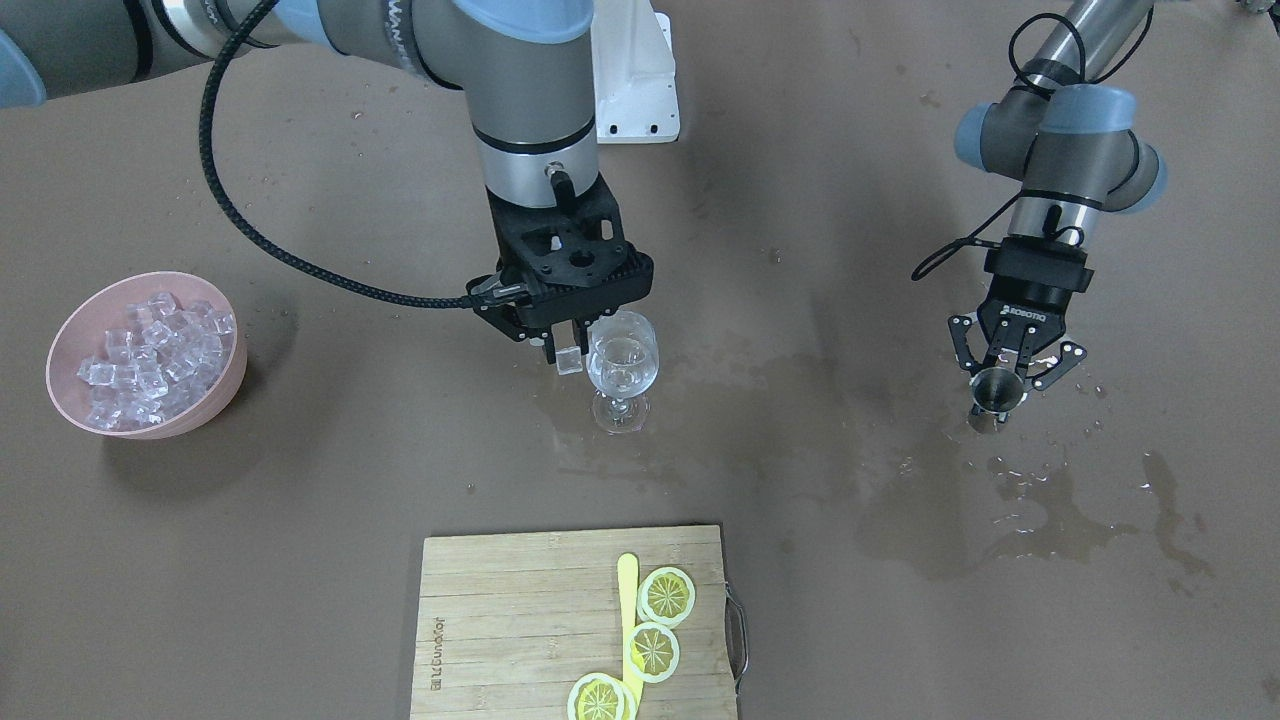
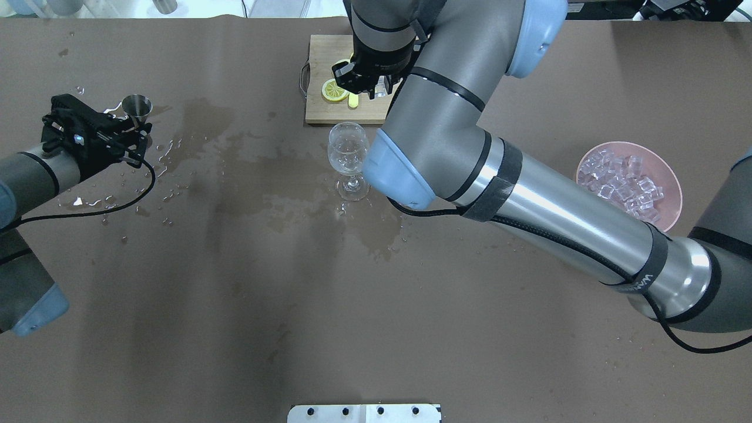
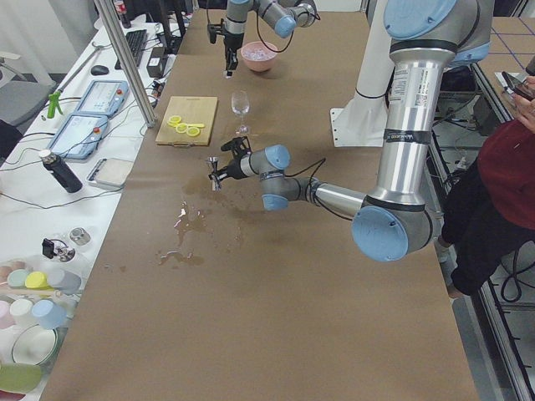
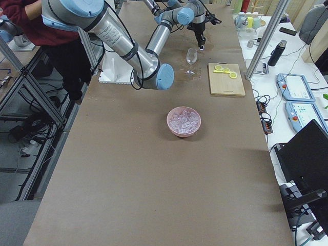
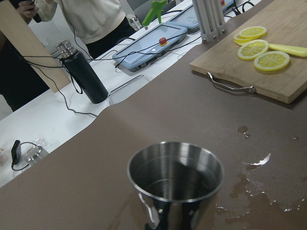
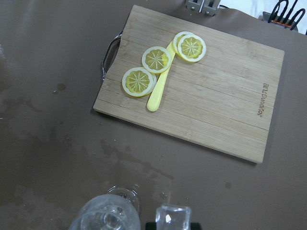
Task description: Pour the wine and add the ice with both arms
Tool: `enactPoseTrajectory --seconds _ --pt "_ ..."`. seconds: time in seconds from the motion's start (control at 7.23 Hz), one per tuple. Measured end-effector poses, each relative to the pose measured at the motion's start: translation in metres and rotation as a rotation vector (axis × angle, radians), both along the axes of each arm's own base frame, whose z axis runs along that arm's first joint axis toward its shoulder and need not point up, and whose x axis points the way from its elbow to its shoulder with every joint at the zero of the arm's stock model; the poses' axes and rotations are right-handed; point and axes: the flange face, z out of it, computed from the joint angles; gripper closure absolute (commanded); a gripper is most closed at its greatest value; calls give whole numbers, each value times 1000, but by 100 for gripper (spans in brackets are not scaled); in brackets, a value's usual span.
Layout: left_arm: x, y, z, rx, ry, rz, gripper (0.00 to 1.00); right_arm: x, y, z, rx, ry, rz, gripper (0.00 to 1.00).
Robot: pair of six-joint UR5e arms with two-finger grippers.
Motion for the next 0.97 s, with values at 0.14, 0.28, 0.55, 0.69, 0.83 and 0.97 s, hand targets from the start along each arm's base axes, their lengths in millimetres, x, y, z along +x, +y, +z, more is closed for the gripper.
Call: enactPoseTrajectory --seconds 0.14,0.28,0.55,0.69,0.83,0.97 --pt "-18 -2 7 -35 62 -24 100 -11 7 -6 12 6 -7 80" --pt "-40 -1 17 -56 112 -44 100 -22 16 -11 23 11 -16 80" --pt "-78 12 52 -73 155 -63 100 -40 31 -10 39 25 -30 80" --pt "-86 18 74 -68 188 -68 100 -45 36 -9 44 31 -34 79" --pt "-90 21 96 -57 224 -71 100 -50 40 -7 46 35 -38 78" --pt "-92 23 107 -55 251 -73 100 -53 42 -4 45 40 -42 76"
